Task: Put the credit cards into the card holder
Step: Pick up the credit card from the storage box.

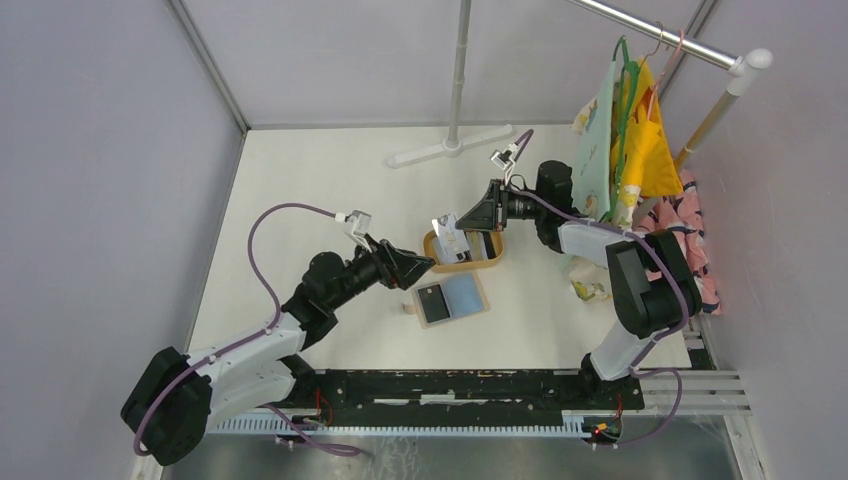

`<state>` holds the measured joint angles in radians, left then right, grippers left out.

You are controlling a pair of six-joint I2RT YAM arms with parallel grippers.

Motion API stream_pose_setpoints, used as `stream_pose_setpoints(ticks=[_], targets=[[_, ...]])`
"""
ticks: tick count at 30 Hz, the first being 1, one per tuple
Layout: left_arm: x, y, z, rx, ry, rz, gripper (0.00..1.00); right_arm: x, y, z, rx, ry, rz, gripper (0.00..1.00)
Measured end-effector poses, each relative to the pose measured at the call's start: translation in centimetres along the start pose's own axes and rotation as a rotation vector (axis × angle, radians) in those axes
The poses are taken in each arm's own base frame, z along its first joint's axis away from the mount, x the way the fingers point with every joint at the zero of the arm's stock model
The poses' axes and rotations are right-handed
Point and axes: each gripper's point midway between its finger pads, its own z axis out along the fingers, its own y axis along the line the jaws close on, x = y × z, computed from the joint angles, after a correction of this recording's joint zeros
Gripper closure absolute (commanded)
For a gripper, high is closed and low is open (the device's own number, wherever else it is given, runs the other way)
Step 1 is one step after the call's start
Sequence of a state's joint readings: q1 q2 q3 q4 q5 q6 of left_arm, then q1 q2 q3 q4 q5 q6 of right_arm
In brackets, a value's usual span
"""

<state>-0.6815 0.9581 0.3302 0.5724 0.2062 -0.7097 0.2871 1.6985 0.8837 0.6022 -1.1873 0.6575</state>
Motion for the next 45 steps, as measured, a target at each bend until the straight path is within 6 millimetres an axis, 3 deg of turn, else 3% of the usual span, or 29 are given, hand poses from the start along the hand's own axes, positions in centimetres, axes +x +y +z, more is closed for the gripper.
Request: stream_pose_setpoints(ticks=[7, 11, 19, 21, 23, 24, 28, 31, 35, 39, 45], targets=[[-2.1, -0.8, 0.2, 0.123, -0.069, -0.061, 0.12, -0.7, 2.0, 0.2, -0.048, -0.014, -0.015, 1.0], [-1.9, -0.3, 0.8, 0.145, -0.057, -0.084, 0.17, -0.5, 3.1, 0.7, -0.078, -0.003, -0.032, 1.0], [-1.3, 0.8, 2.3, 0.172, 0.003, -0.118, 0.49, 1.0, 4.9, 2.3, -0.141, 0.054, -0.039, 1.0], [-1.5, 0.5, 2.4, 0.195, 0.003, -0.119, 0.68, 1.4, 5.1, 2.6, -0.149, 0.066, -0.044, 1.0], [-1.5, 0.2, 2.4, 0.22, 0.011, -0.124, 0.95, 1.7, 5.1, 2.8, -0.151, 0.078, -0.051, 1.0], [-1.5, 0.1, 2.4, 0.233, 0.016, -0.125, 0.98, 1.8, 5.1, 2.9, -0.151, 0.085, -0.053, 1.0], [-1.2, -0.3, 2.4, 0.27, 0.033, -0.117, 0.98, 2.1, 4.8, 3.0, -0.147, 0.105, -0.075, 0.66], [-1.1, -0.5, 2.2, 0.291, 0.044, -0.109, 0.98, 2.3, 4.0, 3.0, -0.122, 0.131, -0.122, 0.47], [-0.7, -0.3, 1.9, 0.292, 0.05, -0.109, 0.98, 1.8, 3.0, 2.8, -0.046, 0.168, -0.279, 0.39], [0.3, 0.0, 0.9, 0.282, 0.067, -0.118, 0.98, 2.0, 2.9, 1.3, 0.045, 0.202, -0.487, 0.3], [-0.1, -0.4, -1.0, 0.243, 0.039, -0.065, 0.98, 4.5, 4.4, -2.5, 0.11, 0.233, -0.858, 0.27]])
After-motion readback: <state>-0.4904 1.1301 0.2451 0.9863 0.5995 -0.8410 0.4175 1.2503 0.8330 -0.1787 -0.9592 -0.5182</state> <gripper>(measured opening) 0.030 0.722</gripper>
